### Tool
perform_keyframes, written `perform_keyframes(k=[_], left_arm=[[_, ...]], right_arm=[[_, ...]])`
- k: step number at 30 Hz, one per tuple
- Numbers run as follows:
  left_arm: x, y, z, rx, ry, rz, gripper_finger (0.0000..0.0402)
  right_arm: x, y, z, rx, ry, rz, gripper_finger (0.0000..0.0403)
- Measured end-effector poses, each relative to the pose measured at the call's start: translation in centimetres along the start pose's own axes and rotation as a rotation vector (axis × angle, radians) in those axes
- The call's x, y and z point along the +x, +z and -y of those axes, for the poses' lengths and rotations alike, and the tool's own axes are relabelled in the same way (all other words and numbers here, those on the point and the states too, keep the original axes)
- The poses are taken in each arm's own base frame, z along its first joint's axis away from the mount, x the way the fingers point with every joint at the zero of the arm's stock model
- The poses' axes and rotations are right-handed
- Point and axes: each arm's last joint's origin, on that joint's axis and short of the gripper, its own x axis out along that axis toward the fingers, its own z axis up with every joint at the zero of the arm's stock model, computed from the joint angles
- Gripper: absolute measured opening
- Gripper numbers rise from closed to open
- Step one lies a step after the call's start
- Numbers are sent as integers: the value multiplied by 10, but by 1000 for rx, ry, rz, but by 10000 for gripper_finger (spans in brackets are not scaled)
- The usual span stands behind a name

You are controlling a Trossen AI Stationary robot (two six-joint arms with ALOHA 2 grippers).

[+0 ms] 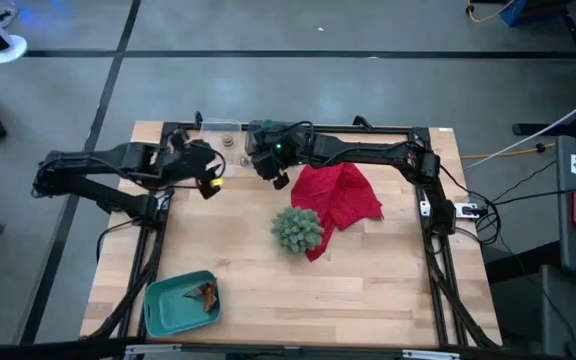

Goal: Sort spices by type
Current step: Put the brown spice bottle into the transparent bin

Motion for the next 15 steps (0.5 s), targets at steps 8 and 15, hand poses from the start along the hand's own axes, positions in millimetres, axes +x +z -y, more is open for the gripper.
perform_keyframes(k=[8,15], left_arm=[[34,17,15,256,40,-32,240],[60,20,25,420,21,-116,241]], right_arm=[[-1,5,6,51,-59,47,180],[-1,6,8,147,-72,63,180]])
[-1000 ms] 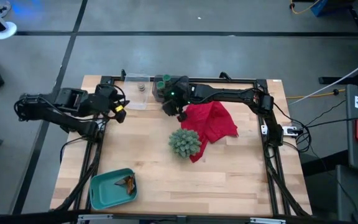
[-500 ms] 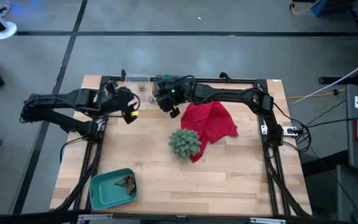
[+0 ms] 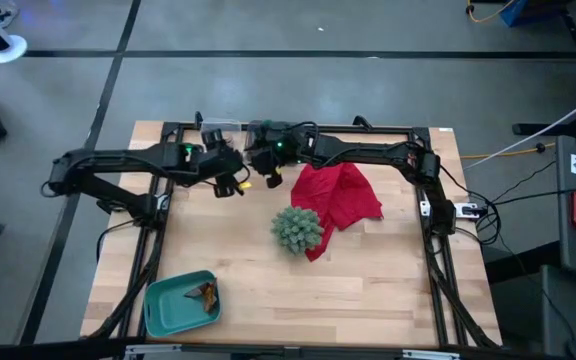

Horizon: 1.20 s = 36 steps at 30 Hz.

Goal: Sort spices by type
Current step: Put the brown spice bottle into the transparent bin

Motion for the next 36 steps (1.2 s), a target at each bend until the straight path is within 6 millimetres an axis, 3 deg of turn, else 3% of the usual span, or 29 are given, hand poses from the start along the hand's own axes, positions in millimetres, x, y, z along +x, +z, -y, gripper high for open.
perform_keyframes(k=[8,16,30,36], left_arm=[[17,3,0,0,6,-57,241],[23,6,-5,-53,-98,-18,241],[30,2,-15,-101,-86,-40,241],[30,3,-16,-101,-81,-33,190]], right_arm=[[0,1,1,42,-5,21,180],[0,5,2,77,5,75,180],[-1,12,8,100,-14,182,180],[-1,11,8,100,-13,182,180]])
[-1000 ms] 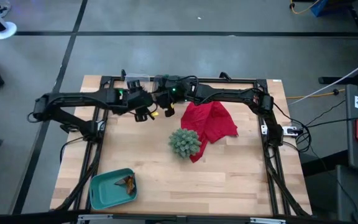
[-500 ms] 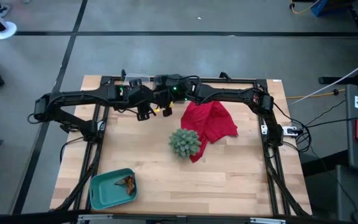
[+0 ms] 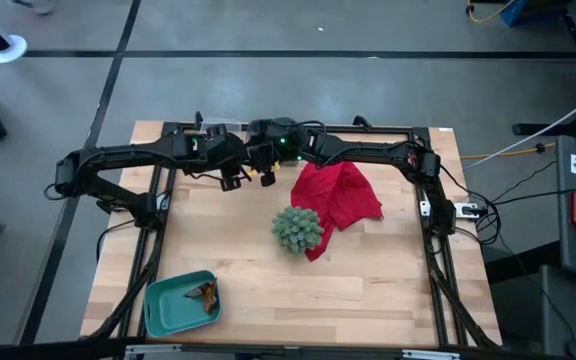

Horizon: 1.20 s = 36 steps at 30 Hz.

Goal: Sort spices by type
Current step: Put the brown spice bottle into the transparent bin

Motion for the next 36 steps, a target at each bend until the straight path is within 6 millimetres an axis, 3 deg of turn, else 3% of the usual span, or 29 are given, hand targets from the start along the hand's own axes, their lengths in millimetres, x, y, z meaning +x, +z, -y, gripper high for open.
perform_keyframes(k=[2,11,22,27,36], left_arm=[[0,0,0,0,-1,-1,175],[0,0,0,-19,2,2,175],[4,-4,-8,-48,16,-36,175],[9,-13,-28,-140,53,-89,175],[36,-36,-43,-408,70,-141,175]], right_arm=[[0,0,0,0,1,-1,180],[0,-1,1,-1,-37,-33,223],[-5,-6,6,-1,-208,-231,263],[-34,-3,26,39,-274,-343,260],[-129,-2,81,191,-334,-466,257]])
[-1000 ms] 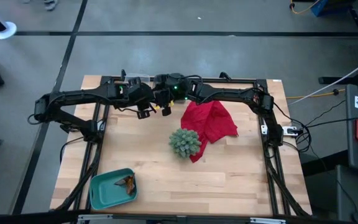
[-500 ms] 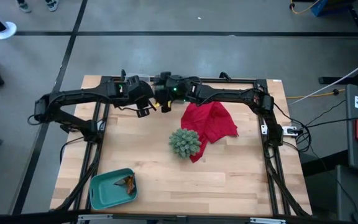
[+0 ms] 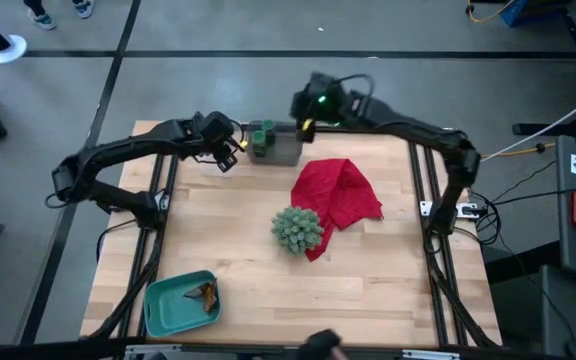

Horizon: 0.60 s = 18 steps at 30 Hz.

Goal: Sort spices by type
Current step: Put the brown spice bottle into the transparent bin

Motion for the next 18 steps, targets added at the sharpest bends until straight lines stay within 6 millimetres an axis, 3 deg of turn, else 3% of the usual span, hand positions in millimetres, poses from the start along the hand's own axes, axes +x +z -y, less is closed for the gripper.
perform_keyframes(k=[5,10,14,18], left_arm=[[22,-8,2,-137,7,46,175],[40,-20,6,-288,2,61,175],[50,-28,11,-365,1,87,175],[62,-37,16,-411,-4,131,175]], right_arm=[[-40,-18,36,114,57,-21,257],[-70,-33,59,230,130,11,257],[-82,-46,60,272,185,47,257],[-88,-64,47,304,209,68,257]])
